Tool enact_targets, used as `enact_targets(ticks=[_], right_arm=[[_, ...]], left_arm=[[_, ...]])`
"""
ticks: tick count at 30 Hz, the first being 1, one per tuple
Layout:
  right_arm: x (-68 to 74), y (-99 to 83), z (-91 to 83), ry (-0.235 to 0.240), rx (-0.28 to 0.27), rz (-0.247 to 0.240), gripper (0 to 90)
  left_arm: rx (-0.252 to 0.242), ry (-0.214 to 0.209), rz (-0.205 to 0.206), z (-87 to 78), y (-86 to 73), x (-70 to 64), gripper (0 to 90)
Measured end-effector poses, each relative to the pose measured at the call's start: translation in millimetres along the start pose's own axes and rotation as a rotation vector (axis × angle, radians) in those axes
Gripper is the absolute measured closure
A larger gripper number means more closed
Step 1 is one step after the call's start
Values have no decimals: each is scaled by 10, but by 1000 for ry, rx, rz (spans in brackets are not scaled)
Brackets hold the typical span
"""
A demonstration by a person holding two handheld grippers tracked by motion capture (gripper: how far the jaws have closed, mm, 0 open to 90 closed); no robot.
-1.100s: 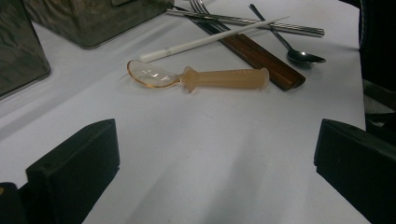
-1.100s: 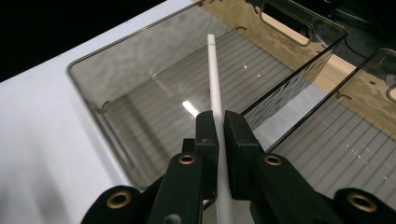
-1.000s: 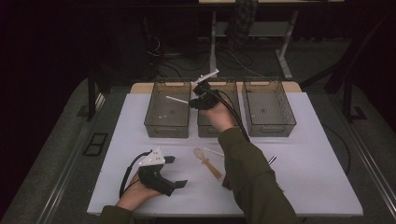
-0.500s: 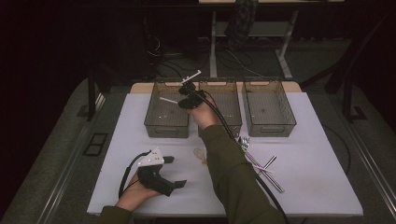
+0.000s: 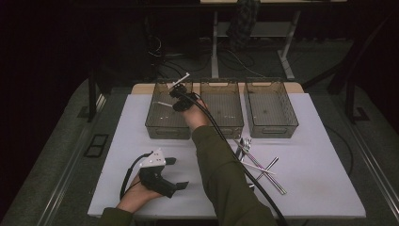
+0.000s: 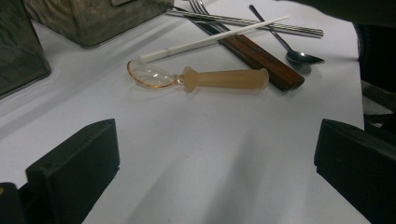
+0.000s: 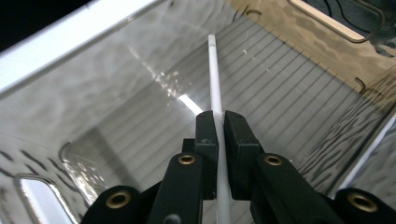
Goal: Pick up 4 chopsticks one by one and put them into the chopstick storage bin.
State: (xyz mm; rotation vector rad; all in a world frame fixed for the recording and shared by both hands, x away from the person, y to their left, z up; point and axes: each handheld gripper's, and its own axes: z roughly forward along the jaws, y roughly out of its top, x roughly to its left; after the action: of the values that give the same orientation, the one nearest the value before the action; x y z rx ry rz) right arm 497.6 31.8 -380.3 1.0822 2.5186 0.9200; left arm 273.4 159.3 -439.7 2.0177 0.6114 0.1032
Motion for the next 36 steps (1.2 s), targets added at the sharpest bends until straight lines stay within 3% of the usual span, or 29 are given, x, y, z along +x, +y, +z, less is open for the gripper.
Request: enact_targets(ticks=[5, 8, 14, 22, 28, 32, 36], right_arm=[[8, 17, -28, 11, -16, 4, 674], [-16, 23, -85, 27, -32, 6, 628], [-58, 17, -208, 70, -71, 31, 580], [-92, -79, -376, 137, -95, 16, 514], [-169, -200, -542, 163, -122, 4, 468], [-218, -305, -684, 151, -149, -11, 429], [-278, -428, -831, 178, -160, -12, 417]], left_arm=[[0, -3, 2, -1, 1, 3, 0], [-2, -3, 2, -1, 3, 4, 0], [-3, 0, 5, -8, 3, 8, 0], [3, -4, 11, -6, 2, 4, 0], [6, -3, 12, -5, 2, 7, 0], [3, -3, 7, -8, 1, 7, 0], [1, -1, 8, -9, 1, 18, 0]])
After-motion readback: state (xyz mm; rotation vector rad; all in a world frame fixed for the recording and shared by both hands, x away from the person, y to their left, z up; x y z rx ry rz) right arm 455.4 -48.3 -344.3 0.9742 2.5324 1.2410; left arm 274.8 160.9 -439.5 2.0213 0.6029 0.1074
